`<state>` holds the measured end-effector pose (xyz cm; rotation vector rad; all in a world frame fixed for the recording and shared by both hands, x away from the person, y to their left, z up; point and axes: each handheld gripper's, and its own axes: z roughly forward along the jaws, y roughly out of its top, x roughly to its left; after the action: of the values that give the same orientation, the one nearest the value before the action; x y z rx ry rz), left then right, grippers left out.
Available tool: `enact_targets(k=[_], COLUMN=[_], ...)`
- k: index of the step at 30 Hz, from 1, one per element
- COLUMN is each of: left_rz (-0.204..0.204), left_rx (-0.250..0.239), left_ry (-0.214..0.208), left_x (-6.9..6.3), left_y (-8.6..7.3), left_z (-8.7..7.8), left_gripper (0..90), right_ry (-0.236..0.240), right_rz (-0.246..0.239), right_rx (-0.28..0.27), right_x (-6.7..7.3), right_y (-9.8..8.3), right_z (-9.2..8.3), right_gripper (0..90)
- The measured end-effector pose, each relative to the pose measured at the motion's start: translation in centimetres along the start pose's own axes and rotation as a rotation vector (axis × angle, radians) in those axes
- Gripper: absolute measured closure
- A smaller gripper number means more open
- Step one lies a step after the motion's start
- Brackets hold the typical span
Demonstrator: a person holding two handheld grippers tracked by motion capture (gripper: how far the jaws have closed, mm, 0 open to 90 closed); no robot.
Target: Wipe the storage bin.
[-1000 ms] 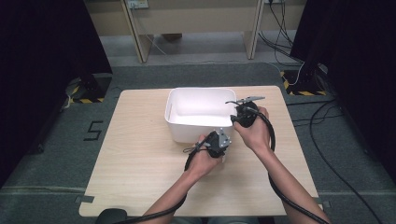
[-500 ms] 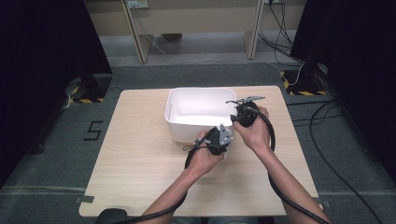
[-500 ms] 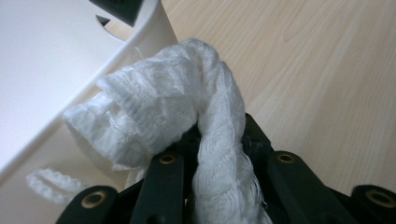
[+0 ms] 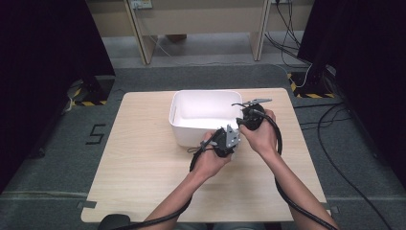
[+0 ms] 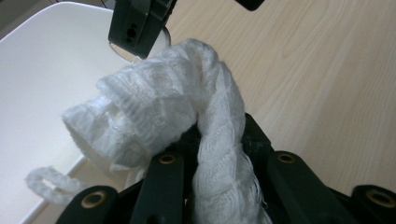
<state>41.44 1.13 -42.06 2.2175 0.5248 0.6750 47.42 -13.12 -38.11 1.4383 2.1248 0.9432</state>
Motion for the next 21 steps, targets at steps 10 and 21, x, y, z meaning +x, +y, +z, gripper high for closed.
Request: enact_targets(k=[10,21], left_rz=[0.01,0.02], left_rx=[-0.009,-0.019], left_ry=[-0.003,-0.011], left_x=[-0.1,-0.14], left_y=[0.46,0.82], left_z=[-0.01,0.16], left_gripper=[74.1,74.1], right_ry=[0.002,0.007], right_rz=[0.009,0.016], right_rx=[-0.001,0.0], right_x=[-0.01,-0.05], right_y=[0.01,0.03], right_z=[0.02,0.04], right_gripper=[70.9,70.9])
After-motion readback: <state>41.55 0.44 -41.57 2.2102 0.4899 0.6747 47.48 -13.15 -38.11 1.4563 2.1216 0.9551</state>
